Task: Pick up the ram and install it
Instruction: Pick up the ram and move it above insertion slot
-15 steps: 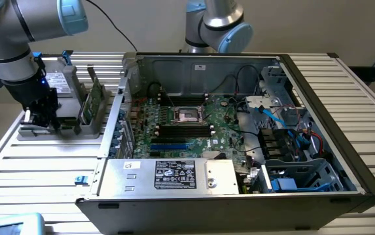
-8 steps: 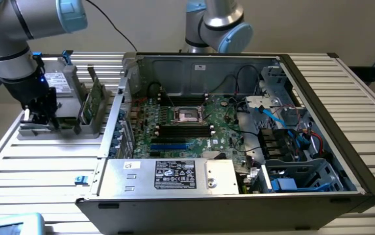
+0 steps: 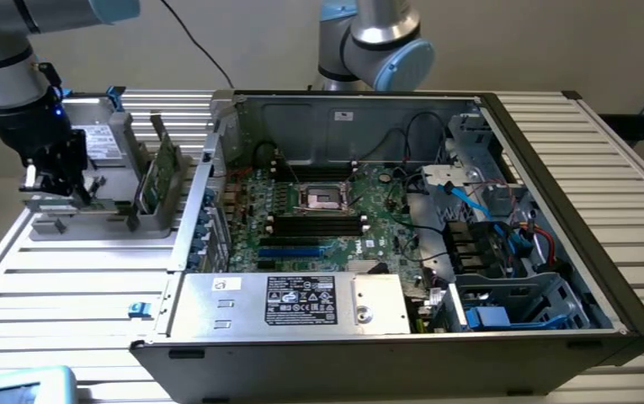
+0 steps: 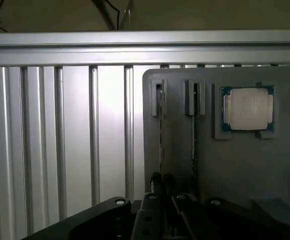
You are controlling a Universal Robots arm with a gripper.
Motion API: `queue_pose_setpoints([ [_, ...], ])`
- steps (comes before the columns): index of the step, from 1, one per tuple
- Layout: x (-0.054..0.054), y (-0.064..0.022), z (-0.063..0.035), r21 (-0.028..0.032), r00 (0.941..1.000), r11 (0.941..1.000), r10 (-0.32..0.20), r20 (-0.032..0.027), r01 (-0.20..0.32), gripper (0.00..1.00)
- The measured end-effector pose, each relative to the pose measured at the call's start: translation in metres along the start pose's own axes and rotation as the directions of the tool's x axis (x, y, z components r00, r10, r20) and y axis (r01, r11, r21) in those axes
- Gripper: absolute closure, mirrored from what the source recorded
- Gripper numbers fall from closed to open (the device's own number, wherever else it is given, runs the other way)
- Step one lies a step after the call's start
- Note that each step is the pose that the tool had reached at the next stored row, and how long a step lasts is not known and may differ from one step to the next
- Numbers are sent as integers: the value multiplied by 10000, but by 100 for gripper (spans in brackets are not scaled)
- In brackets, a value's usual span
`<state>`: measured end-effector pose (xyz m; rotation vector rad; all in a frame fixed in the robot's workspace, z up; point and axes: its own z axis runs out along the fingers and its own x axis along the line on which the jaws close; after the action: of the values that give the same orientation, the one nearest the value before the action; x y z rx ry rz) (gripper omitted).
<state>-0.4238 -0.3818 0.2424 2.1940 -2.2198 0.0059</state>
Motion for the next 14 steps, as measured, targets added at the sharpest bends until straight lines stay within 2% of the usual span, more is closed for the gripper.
queue_pose_setpoints([
  [14,18,2,-635,8,9998,9998,-182,-2,182,87],
])
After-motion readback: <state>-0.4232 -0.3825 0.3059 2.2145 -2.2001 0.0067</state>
